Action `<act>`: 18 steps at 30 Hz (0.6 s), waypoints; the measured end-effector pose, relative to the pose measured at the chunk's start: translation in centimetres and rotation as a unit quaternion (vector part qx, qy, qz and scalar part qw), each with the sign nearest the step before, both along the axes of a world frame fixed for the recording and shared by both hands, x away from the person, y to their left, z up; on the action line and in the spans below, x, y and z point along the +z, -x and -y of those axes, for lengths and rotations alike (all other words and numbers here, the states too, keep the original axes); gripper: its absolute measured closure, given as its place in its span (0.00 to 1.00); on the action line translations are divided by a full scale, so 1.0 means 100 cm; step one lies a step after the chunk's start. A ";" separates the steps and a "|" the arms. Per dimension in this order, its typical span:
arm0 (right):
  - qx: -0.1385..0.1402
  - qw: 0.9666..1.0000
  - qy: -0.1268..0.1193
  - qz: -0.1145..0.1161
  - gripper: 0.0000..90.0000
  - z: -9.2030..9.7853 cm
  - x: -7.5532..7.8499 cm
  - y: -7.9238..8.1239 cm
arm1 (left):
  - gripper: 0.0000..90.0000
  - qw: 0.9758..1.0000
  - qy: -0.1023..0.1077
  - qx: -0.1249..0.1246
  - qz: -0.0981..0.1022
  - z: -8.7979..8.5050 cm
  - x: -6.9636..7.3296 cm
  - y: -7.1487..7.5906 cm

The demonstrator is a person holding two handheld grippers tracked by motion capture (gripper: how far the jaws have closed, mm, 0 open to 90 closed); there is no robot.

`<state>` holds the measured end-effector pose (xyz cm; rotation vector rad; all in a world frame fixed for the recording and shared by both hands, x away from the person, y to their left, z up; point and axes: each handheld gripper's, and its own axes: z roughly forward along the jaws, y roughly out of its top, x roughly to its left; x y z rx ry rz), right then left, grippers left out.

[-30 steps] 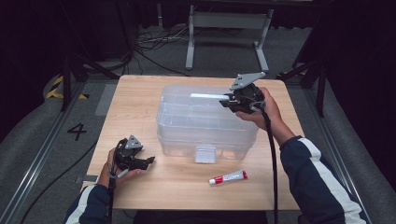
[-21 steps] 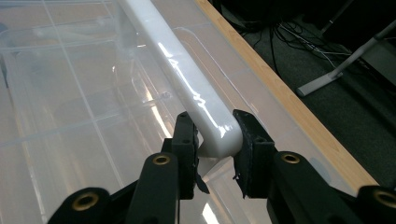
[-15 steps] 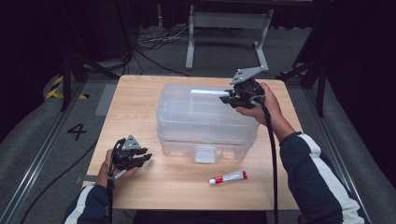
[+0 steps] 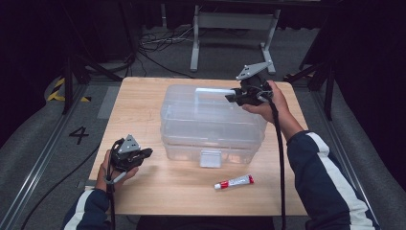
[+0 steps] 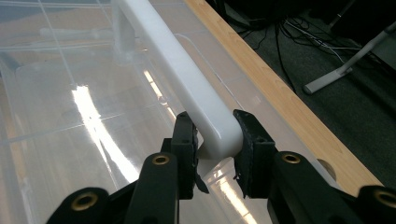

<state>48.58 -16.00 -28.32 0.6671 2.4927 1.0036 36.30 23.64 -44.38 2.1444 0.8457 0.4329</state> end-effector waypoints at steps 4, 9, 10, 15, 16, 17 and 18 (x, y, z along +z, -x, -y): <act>-0.004 1.000 0.002 -0.003 0.79 -0.001 0.002 -0.003 | 0.99 1.000 0.012 0.003 0.022 -0.001 0.013 0.002; -0.011 1.000 0.011 -0.008 0.79 -0.003 0.005 -0.005 | 1.00 0.998 0.032 0.003 0.046 0.003 0.027 0.005; -0.012 1.000 0.011 -0.008 0.79 -0.003 0.006 -0.005 | 1.00 0.998 0.035 0.001 0.050 0.005 0.030 0.006; -0.014 1.000 0.012 -0.013 0.79 -0.004 0.008 -0.009 | 1.00 0.997 0.041 -0.005 0.063 0.017 0.037 0.004; -0.014 1.000 0.013 -0.014 0.79 -0.004 0.008 -0.010 | 1.00 0.997 0.042 -0.006 0.064 0.018 0.037 0.003; -0.014 1.000 0.013 -0.014 0.79 -0.004 0.008 -0.010 | 1.00 0.997 0.042 -0.006 0.064 0.018 0.037 0.003; -0.014 1.000 0.013 -0.013 0.79 -0.004 0.009 -0.011 | 1.00 0.997 0.044 -0.007 0.064 0.019 0.038 0.003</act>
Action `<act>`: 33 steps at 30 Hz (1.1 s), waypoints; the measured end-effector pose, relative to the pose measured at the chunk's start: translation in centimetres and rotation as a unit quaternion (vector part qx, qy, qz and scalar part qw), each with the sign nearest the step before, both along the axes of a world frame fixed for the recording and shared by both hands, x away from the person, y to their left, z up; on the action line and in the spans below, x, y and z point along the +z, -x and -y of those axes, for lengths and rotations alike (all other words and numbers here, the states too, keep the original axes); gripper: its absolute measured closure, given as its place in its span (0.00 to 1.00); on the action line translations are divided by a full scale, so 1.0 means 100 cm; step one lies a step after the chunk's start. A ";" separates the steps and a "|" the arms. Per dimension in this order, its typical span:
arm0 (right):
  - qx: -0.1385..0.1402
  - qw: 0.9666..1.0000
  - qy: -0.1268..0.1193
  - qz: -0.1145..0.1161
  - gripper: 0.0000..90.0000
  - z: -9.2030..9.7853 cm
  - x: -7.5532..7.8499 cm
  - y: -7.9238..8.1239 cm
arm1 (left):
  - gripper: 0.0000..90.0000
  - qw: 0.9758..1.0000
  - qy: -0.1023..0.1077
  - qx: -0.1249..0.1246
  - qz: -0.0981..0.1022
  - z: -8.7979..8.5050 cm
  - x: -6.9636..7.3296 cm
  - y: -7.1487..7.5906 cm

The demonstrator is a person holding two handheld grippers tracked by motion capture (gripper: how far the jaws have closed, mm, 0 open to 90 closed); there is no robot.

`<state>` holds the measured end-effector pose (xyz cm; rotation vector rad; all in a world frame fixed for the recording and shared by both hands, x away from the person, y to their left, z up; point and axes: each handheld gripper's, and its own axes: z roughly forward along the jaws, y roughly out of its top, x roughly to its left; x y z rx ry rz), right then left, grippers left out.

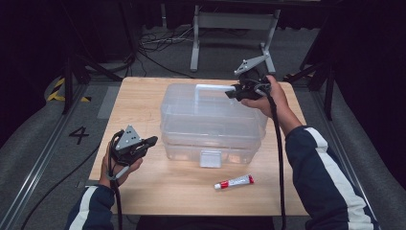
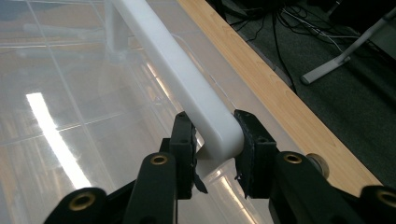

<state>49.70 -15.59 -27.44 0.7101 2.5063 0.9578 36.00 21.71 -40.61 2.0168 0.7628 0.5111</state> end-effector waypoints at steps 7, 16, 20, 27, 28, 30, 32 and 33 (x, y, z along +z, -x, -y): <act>-0.002 1.000 -0.003 0.002 0.79 0.000 0.000 -0.001 | 1.00 1.000 0.013 -0.006 -0.006 0.004 0.000 -0.004; 0.000 1.000 0.002 0.004 0.78 0.000 0.000 0.001 | 1.00 1.000 0.019 -0.013 -0.005 0.015 0.001 -0.008; 0.001 1.000 0.002 0.006 0.78 0.000 -0.001 0.002 | 1.00 1.000 0.024 -0.013 -0.004 0.018 0.001 -0.010; 0.004 1.000 0.004 0.013 0.78 0.000 -0.003 0.006 | 1.00 1.000 0.027 -0.008 -0.003 0.019 0.002 -0.011; 0.005 1.000 0.003 0.015 0.78 0.000 -0.003 0.007 | 1.00 1.000 0.023 -0.009 -0.003 0.020 0.002 -0.010; 0.005 1.000 0.004 0.018 0.78 0.001 -0.004 0.009 | 1.00 1.000 0.023 -0.010 -0.004 0.020 0.002 -0.010; 0.005 1.000 0.002 0.024 0.75 0.004 -0.002 0.011 | 1.00 1.000 0.025 -0.010 -0.004 0.020 0.002 -0.011; 0.003 1.000 -0.002 0.025 0.73 0.006 0.000 0.012 | 1.00 1.000 0.025 -0.010 -0.005 0.020 0.002 -0.011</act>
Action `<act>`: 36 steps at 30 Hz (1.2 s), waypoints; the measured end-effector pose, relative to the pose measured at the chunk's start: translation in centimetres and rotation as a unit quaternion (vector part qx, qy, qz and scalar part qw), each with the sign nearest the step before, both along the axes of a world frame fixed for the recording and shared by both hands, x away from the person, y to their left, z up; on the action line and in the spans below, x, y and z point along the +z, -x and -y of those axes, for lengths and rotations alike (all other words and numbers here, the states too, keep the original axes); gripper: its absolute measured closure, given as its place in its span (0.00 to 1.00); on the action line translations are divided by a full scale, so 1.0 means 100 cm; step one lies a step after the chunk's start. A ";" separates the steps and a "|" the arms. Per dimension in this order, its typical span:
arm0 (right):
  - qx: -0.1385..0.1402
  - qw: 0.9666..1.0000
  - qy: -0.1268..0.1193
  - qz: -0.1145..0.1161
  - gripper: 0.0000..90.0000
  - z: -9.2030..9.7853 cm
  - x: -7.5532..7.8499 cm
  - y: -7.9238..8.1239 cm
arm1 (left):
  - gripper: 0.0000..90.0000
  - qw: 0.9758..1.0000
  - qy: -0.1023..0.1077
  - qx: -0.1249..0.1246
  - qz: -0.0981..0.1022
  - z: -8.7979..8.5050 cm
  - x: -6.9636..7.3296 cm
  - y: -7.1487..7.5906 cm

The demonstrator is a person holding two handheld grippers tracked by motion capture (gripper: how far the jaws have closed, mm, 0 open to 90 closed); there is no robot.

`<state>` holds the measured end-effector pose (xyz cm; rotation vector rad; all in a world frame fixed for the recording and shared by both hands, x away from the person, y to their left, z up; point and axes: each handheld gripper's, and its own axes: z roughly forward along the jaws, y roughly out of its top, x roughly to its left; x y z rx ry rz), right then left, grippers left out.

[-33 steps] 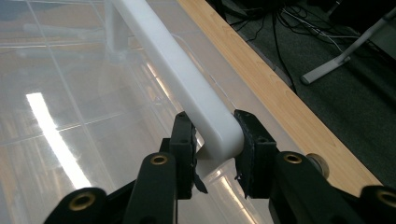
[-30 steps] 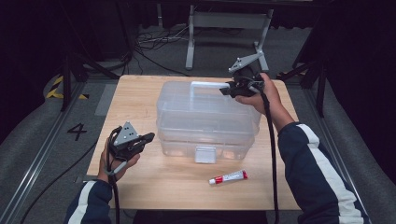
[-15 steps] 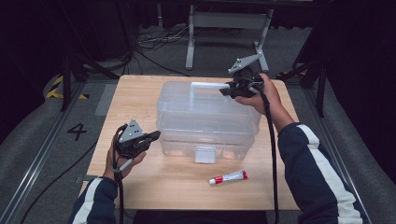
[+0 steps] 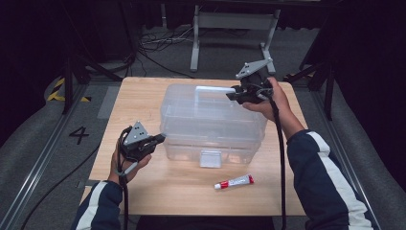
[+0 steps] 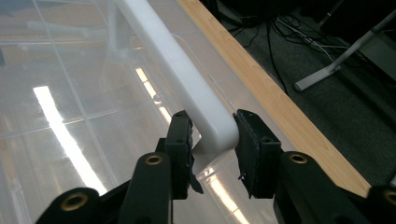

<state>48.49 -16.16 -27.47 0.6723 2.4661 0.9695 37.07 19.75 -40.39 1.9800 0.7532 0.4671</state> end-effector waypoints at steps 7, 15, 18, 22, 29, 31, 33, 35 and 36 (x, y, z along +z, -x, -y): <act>-0.009 1.000 -0.004 0.023 0.63 0.017 0.008 0.012 | 1.00 1.000 0.000 -0.002 0.004 -0.001 0.000 0.000; -0.014 0.998 -0.026 0.060 0.57 0.056 0.015 0.031 | 1.00 1.000 -0.005 -0.003 0.006 -0.002 0.002 0.000; -0.023 0.997 -0.033 0.070 0.55 0.073 0.015 0.038 | 1.00 1.000 -0.006 -0.004 0.006 -0.003 0.002 0.000; -0.037 0.995 -0.050 0.080 0.55 0.093 0.012 0.045 | 1.00 1.000 -0.010 -0.004 0.007 -0.002 0.003 0.000; -0.054 0.994 -0.047 0.087 0.53 0.118 -0.009 0.054 | 1.00 1.000 -0.012 -0.004 0.008 -0.002 0.004 -0.001; -0.050 0.994 -0.047 0.087 0.52 0.123 -0.018 0.058 | 1.00 1.000 -0.015 -0.003 0.009 -0.002 0.006 0.000; -0.047 0.994 -0.047 0.085 0.52 0.126 -0.028 0.061 | 1.00 1.000 -0.014 -0.002 0.011 -0.002 0.007 0.000; -0.041 0.994 -0.049 0.083 0.51 0.128 -0.037 0.064 | 1.00 1.000 -0.014 -0.002 0.012 -0.002 0.008 0.000; -0.037 0.995 -0.048 0.080 0.51 0.129 -0.044 0.066 | 1.00 1.000 -0.014 -0.002 0.012 -0.003 0.008 0.000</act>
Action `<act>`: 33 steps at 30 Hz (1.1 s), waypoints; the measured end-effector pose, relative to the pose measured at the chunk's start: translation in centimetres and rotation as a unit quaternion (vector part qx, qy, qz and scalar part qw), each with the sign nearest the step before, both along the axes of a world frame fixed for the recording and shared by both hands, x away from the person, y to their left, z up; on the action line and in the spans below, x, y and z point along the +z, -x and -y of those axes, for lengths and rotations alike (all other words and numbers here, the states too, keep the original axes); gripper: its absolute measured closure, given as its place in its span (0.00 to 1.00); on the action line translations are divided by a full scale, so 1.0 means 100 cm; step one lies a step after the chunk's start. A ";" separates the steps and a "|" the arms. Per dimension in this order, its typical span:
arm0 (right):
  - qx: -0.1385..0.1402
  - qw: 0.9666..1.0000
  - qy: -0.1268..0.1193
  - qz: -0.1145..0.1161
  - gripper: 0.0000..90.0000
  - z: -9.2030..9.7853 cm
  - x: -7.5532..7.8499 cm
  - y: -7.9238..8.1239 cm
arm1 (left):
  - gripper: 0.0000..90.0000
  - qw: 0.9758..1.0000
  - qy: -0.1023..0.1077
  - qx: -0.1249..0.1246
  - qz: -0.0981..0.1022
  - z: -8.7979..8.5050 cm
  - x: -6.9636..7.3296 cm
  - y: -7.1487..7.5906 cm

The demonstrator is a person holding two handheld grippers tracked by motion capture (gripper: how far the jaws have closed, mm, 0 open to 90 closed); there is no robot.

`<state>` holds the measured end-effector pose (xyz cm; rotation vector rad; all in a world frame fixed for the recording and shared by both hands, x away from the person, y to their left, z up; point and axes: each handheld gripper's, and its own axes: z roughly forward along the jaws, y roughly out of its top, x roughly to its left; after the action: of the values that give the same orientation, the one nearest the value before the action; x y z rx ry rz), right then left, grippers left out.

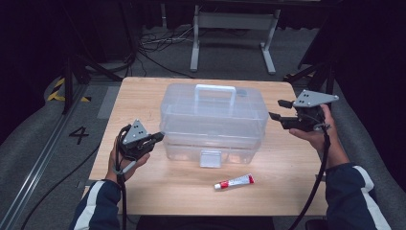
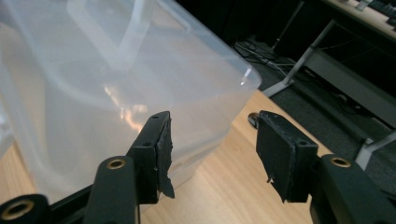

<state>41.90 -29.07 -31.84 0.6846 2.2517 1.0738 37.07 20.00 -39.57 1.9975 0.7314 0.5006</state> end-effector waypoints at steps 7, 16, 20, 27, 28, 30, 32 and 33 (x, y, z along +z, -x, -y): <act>0.013 1.000 -0.015 -0.023 0.50 0.004 -0.031 0.009 | 1.00 1.000 -0.004 0.002 0.001 0.000 0.002 0.000; 0.018 0.998 -0.043 -0.052 0.48 0.010 -0.059 0.012 | 0.97 1.000 -0.009 0.004 0.005 0.001 0.004 -0.002; 0.011 0.998 -0.041 -0.037 0.49 0.009 -0.059 0.015 | 0.96 1.000 -0.007 0.007 0.007 0.002 0.005 -0.002; 0.019 0.998 -0.052 -0.031 0.49 0.004 -0.065 0.017 | 0.92 1.000 -0.003 0.006 0.005 0.003 0.005 -0.002; 0.020 0.998 -0.056 -0.030 0.49 0.003 -0.065 0.017 | 0.92 1.000 -0.003 0.009 0.004 0.003 0.005 -0.002; 0.020 0.998 -0.056 -0.024 0.49 0.002 -0.065 0.017 | 0.88 1.000 -0.002 0.011 0.006 0.002 0.005 -0.002; 0.019 0.998 -0.055 -0.020 0.49 0.002 -0.064 0.018 | 0.84 1.000 -0.002 0.015 0.006 0.002 0.006 -0.001; 0.017 0.998 -0.053 -0.016 0.49 0.002 -0.064 0.018 | 0.82 1.000 -0.001 0.016 0.006 0.001 0.006 -0.001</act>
<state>40.10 -29.30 -38.25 0.7128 2.2545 1.2134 37.12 19.91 -38.94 1.9866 0.7573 0.5316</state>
